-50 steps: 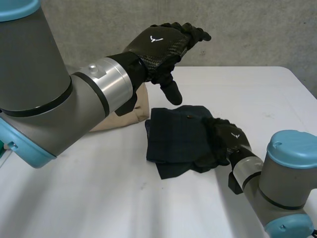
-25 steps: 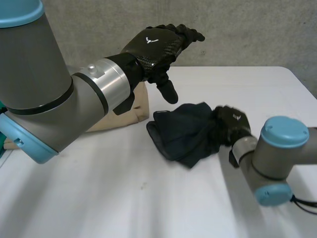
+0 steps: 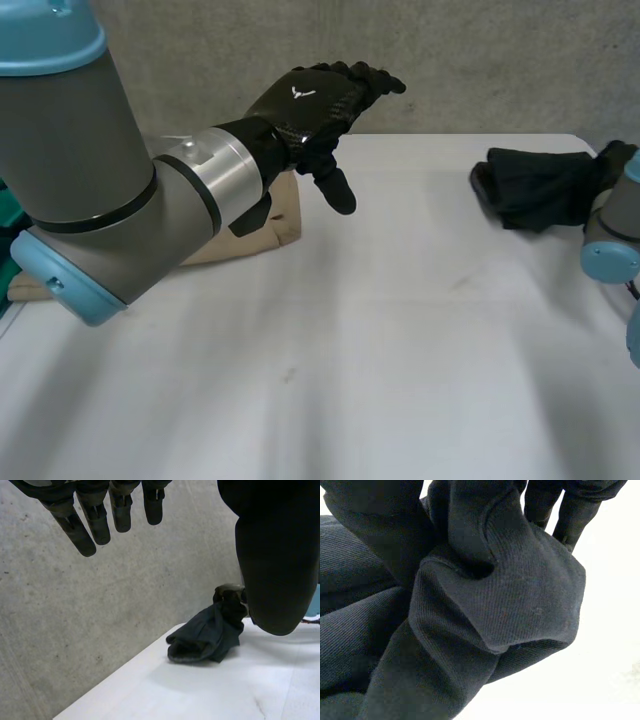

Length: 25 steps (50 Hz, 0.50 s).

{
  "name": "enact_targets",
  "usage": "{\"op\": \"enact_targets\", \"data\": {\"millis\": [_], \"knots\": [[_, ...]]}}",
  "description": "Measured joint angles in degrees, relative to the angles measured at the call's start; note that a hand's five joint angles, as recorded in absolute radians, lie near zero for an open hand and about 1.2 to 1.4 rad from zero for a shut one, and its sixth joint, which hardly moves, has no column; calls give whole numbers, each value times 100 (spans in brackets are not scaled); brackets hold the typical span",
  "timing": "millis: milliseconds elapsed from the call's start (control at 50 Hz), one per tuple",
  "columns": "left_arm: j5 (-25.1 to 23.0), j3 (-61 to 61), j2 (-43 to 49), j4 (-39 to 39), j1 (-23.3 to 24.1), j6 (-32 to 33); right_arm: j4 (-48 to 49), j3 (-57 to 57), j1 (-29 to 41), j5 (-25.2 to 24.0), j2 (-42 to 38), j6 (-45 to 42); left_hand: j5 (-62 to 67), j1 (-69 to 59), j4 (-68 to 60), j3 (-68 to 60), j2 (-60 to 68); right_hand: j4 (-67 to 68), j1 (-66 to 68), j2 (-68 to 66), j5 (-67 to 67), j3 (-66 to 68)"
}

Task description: Fold the laundry.

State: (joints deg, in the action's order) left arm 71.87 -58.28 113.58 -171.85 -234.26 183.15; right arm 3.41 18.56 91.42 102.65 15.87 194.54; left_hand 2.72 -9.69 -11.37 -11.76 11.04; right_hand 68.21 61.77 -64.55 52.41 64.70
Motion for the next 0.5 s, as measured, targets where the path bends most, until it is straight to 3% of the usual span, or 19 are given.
{"op": "enact_targets", "data": {"millis": [120, 420, 440, 480, 500], "knots": [[16, -2, 112, 7, 0, 4, -65, -785, -427, -137, -535, -89, 0, 0, -1, 0, 0, 0, 0, 0, 0, 0], [-2, -30, 176, 6, 29, 17, 226, -779, -1154, -454, -589, -108, 0, 0, -1, 0, 0, 0, 0, 0, 0, 0], [-5, -32, 177, 8, 39, 19, 237, -767, -1220, -539, -614, -109, 0, 0, -1, 0, 0, -450, -421, 454, -341, -451], [-6, -35, 178, 10, 47, 22, 241, -754, -1293, -692, -646, -110, 0, 0, -1, 0, 0, -2355, -2360, 2402, -2261, -2394], [-7, -38, 179, 13, 50, 23, 240, -749, -1325, -783, -658, -111, 0, 0, -1, 0, 0, -3480, -3601, 2556, -3501, -3523]]}}
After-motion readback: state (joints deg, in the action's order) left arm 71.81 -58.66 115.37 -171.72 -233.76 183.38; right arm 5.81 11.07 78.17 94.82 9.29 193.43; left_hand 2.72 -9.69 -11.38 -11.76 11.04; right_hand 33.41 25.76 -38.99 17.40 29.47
